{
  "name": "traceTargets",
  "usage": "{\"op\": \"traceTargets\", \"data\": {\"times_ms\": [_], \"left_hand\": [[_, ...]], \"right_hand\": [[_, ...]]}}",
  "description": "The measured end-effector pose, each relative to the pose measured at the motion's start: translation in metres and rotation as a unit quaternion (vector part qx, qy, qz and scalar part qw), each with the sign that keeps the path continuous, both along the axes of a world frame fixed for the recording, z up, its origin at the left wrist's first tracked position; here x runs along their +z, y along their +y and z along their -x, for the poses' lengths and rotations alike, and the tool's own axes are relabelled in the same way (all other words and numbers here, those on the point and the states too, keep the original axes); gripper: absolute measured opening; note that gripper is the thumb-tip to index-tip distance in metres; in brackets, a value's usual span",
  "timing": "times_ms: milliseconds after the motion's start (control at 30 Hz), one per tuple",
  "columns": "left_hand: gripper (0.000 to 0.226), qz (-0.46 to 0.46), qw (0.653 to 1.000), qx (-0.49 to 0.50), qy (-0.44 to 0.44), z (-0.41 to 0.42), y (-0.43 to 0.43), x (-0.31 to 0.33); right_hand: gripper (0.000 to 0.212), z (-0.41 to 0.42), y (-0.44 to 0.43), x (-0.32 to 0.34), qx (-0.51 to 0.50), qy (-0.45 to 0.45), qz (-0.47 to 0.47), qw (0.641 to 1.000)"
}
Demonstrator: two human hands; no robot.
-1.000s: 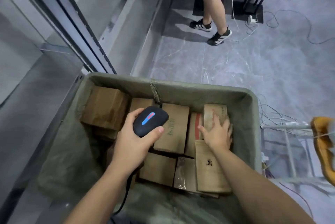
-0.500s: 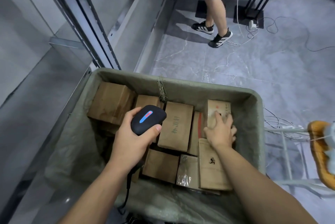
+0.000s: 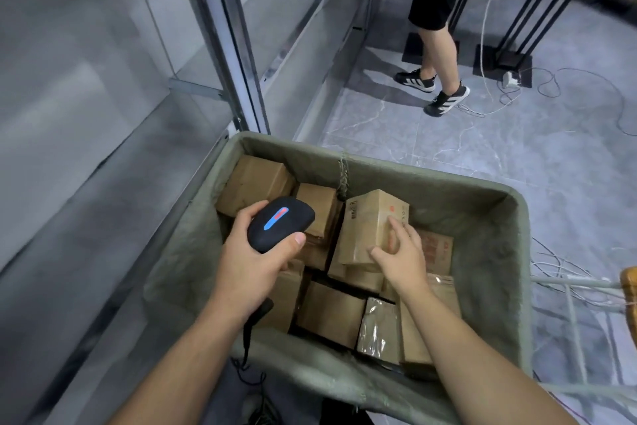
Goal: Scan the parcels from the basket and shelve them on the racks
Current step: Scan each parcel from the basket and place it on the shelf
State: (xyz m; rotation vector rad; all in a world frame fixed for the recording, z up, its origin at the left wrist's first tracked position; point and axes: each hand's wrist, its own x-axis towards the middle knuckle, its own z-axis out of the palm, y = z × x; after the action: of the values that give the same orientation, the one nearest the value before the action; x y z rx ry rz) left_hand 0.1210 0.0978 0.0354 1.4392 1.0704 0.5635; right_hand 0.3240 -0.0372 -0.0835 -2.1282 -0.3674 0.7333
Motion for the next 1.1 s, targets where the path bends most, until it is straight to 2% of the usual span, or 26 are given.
{"op": "traceTargets", "data": {"times_ms": [167,367,500,633,767,933,1000,1100], "left_hand": [[0.06,-0.007,1.0,0.029,0.004,0.018,0.002,0.003],[0.056,0.005,0.998,0.061,0.001,0.027,0.0,0.001],[0.063,0.01,0.998,0.067,0.006,0.027,0.001,-0.002],[0.065,0.011,0.997,0.073,0.005,0.024,0.001,-0.005],[0.071,0.01,0.997,0.075,0.01,0.024,0.001,-0.007],[0.067,0.007,0.996,0.082,0.02,0.027,0.001,-0.004],[0.068,0.009,0.996,0.084,0.021,0.026,0.002,-0.002],[0.063,0.01,0.996,0.084,0.021,0.024,0.003,0.0]], "right_hand": [[0.073,0.015,0.01,-0.023,0.01,0.092,-0.037,0.995],[0.076,0.013,0.008,-0.034,0.008,0.117,-0.068,0.991],[0.08,0.008,0.01,-0.036,0.024,0.081,-0.047,0.995],[0.086,0.011,0.02,-0.029,0.058,0.024,0.014,0.998],[0.094,0.02,0.037,-0.022,0.114,-0.052,0.117,0.985],[0.103,0.03,0.057,-0.027,0.141,-0.059,0.238,0.959],[0.098,0.031,0.056,-0.029,0.142,-0.07,0.249,0.956],[0.092,0.025,0.051,-0.027,0.128,-0.056,0.199,0.97]]}}
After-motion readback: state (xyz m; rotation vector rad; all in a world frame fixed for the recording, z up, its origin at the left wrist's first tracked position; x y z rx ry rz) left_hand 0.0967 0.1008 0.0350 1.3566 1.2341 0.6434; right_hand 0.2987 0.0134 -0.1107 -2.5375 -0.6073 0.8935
